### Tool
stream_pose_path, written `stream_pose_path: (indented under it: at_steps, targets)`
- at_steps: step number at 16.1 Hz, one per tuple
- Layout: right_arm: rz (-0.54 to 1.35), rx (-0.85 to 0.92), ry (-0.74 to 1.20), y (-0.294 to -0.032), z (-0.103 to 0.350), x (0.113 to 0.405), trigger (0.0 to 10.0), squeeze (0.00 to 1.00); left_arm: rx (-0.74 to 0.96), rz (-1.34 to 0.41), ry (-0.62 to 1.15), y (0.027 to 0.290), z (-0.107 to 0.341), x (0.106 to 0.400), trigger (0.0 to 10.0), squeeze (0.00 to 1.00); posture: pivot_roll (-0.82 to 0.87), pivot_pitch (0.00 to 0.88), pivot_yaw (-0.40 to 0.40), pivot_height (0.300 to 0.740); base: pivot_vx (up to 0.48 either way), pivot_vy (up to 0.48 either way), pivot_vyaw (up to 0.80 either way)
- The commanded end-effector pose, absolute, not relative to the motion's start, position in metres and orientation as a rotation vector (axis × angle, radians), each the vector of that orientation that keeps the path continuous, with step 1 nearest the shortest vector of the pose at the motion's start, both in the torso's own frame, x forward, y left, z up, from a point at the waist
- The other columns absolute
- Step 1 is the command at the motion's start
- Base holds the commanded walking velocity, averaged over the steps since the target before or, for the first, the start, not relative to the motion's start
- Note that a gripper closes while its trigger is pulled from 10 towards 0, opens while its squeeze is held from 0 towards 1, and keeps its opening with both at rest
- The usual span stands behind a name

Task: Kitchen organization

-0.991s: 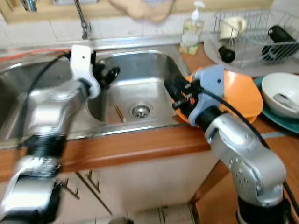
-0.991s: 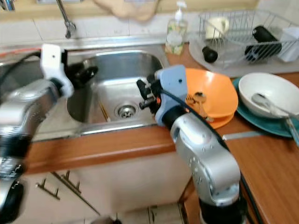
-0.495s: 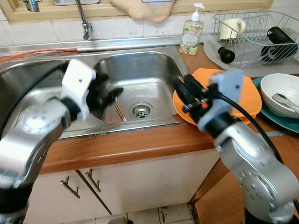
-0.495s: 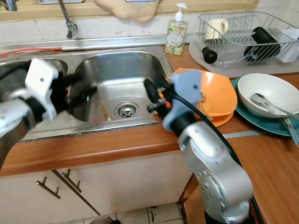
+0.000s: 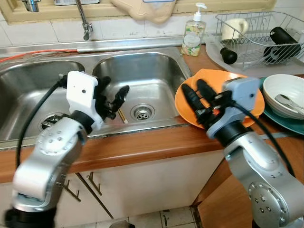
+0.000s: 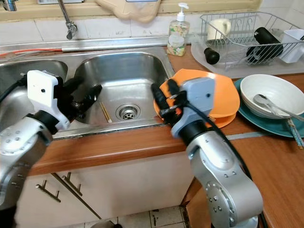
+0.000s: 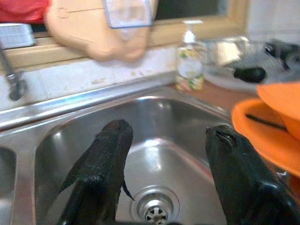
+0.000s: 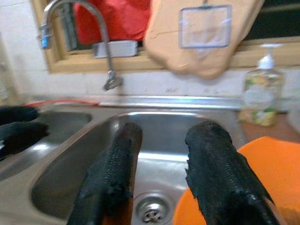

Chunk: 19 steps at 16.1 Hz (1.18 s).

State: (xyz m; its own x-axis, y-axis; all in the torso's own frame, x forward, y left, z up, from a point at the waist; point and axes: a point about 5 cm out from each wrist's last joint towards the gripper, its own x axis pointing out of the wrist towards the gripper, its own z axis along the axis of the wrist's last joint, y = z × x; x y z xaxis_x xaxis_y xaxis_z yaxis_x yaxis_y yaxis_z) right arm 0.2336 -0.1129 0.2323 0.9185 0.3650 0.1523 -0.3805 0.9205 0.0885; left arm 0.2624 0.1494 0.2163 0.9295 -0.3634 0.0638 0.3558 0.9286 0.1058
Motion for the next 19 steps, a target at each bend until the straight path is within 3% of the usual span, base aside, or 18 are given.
stream_pose_path:
  at_steps: [1,7,12,16,19]
  targets:
    - [0.332,0.128,-0.154,-0.120,0.234,0.234,10.0,1.00,0.109,-0.376,-0.058,0.144,0.207,0.260,10.0,0.00,-0.09,0.000,0.040,0.740,0.000,0.000,0.00]
    - [0.190,0.023,-0.111,-0.140,0.225,0.234,10.0,1.00,0.183,-0.392,-0.053,0.146,0.196,0.256,10.0,0.00,-0.11,0.000,0.038,0.740,0.000,0.000,0.00]
    - [0.107,0.032,-0.124,-0.154,0.231,0.235,10.0,1.00,0.106,-0.364,-0.067,0.140,0.187,0.256,10.0,0.00,-0.13,0.000,0.037,0.740,0.000,0.000,0.00]
    - [0.054,0.035,-0.111,-0.178,0.228,0.232,10.0,1.00,0.029,-0.439,-0.104,0.136,0.190,0.262,10.0,0.00,-0.16,0.000,0.056,0.740,0.000,0.000,0.00]
    - [0.135,0.029,-0.093,-0.196,0.231,0.230,10.0,1.00,0.076,-0.571,-0.069,0.137,0.184,0.261,10.0,0.00,-0.17,0.000,0.068,0.740,0.000,0.000,0.00]
